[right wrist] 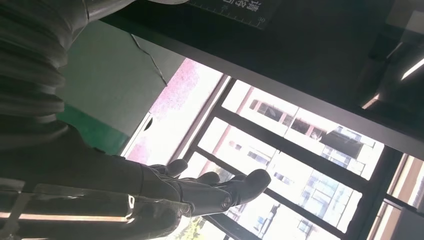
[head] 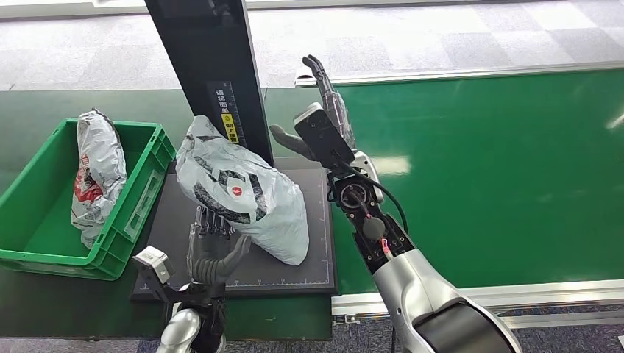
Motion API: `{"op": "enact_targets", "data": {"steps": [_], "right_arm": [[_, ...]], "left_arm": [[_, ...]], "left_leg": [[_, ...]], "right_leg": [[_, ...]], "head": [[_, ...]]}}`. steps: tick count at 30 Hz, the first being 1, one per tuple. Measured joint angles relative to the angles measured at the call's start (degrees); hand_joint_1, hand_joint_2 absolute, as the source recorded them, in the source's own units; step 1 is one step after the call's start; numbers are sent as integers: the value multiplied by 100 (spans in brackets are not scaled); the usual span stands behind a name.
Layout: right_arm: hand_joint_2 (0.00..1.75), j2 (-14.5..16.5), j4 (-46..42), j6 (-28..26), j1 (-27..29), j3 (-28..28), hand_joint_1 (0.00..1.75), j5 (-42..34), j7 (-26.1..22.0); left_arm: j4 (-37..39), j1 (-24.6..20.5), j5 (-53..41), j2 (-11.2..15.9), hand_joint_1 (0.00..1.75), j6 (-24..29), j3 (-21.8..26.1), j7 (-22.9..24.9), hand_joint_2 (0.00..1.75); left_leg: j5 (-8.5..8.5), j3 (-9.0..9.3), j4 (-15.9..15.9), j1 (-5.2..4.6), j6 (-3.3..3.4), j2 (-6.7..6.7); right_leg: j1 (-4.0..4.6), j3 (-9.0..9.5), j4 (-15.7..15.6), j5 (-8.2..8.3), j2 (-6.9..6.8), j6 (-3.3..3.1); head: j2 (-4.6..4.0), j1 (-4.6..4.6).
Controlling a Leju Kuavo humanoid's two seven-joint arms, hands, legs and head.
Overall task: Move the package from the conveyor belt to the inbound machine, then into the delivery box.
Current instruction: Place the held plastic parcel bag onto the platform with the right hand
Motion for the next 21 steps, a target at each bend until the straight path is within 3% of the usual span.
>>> {"op": "enact_targets", "data": {"steps": [9, 10, 13, 14, 21], "right_arm": [[175, -7, -44, -75, 36, -66, 0, -99, -66], [175, -8, -58, -86, 46, -79, 0, -108, -76], [175, -11, -106, -101, 68, -124, 0, -117, -93], [175, -11, -126, -106, 72, -134, 0, -122, -94], [175, -19, -297, -192, 131, -180, 0, -202, -98]], "left_arm": [[-44, 3, -39, 2, 0, -296, 6, 75, 175], [-49, 2, -24, 2, 20, -371, 5, 100, 175], [-35, -37, 9, 1, 151, -526, -1, 190, 175], [-16, -68, 2, -1, 175, -539, -8, 239, 175], [454, -363, -254, -94, 175, -101, -199, 385, 175]], "left_leg": [[0, 0, 0, 0, 0, 0], [0, 0, 0, 0, 0, 0], [0, 0, 0, 0, 0, 0], [0, 0, 0, 0, 0, 0], [0, 1, 1, -1, 0, 0]], "right_leg": [[0, -1, 0, 0, 0, 0], [0, -1, 0, 0, 0, 0], [0, -1, 0, 0, 0, 0], [0, -2, 0, 0, 0, 0], [-1, 0, 0, 0, 0, 0]], "head": [[0, -1], [0, -1], [0, 0], [0, -1], [0, 1]]}}
